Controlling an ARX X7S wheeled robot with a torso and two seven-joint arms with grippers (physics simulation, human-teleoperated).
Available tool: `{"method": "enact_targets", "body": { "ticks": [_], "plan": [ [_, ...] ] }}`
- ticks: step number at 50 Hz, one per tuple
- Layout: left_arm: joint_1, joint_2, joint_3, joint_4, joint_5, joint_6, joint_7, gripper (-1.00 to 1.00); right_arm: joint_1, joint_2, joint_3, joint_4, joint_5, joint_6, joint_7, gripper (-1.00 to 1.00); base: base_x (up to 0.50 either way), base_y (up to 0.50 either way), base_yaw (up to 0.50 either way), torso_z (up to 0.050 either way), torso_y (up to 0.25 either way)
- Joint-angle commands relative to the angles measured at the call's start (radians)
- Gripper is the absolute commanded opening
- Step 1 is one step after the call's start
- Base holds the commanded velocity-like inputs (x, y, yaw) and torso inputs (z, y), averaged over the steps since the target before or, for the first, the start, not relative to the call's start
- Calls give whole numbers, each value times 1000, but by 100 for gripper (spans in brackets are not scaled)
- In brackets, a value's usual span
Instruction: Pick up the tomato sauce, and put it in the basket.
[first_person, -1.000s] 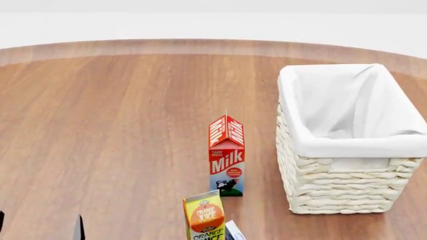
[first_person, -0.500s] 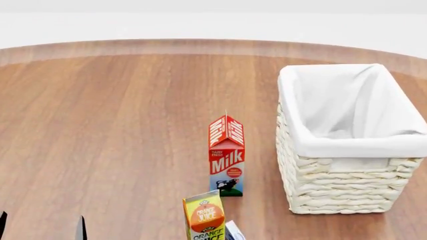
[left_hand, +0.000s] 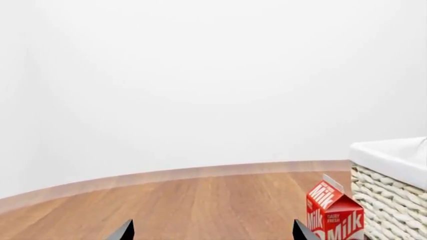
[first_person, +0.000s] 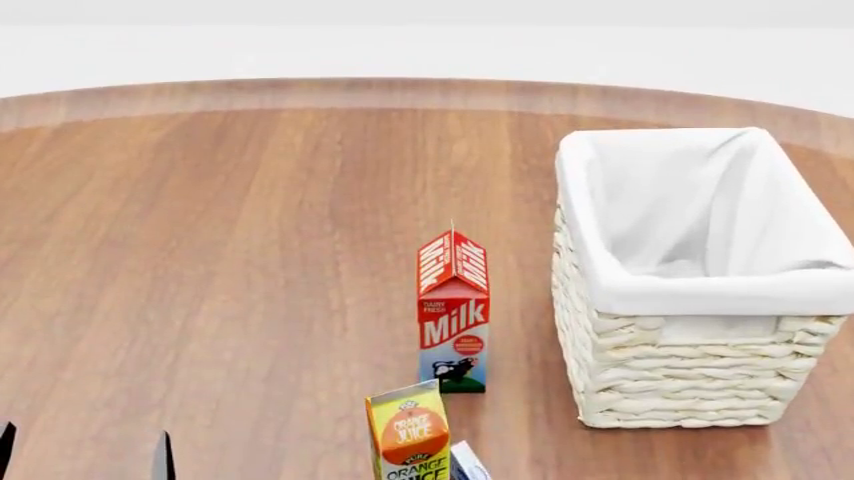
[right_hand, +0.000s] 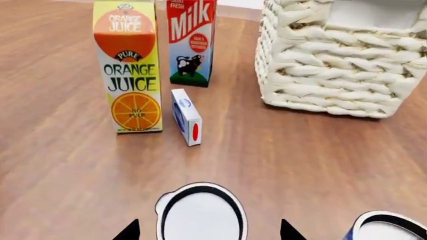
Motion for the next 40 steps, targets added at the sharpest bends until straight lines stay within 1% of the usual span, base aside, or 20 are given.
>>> {"method": "enact_targets", "body": {
  "ticks": [1,7,8,15,22,25,32,40],
  "plan": [
    [-4,-9,9,-2,-5,-1,-10,100,54,-18,-12,110,4,-21,-2,100,0,0,0,0,0],
    [-5,-14,13,-1,-8,-1,-16,100,54,-20,-19,126,4,-39,-3,100,0,0,0,0,0],
    [-5,-15,14,-1,-9,-2,-16,100,52,-20,-18,122,4,-40,-2,-100,0,0,0,0,0],
    [-8,-20,20,-4,-13,-3,-21,100,48,-20,-23,131,2,-61,0,-100,0,0,0,0,0],
    [-10,-24,25,-4,-15,-6,-27,100,34,-13,-22,92,2,-57,10,-100,0,0,0,0,0],
    [-10,-26,27,-3,-18,-7,-29,100,11,2,-8,-1,8,-35,26,-100,0,0,0,0,0],
    [-12,-30,31,-3,-25,-6,-32,100,-9,60,68,-328,62,84,76,-100,0,0,0,0,0],
    [-14,-35,32,-3,-34,-5,-36,100,47,99,124,-526,105,195,115,-100,0,0,0,0,0]
  ]
}}
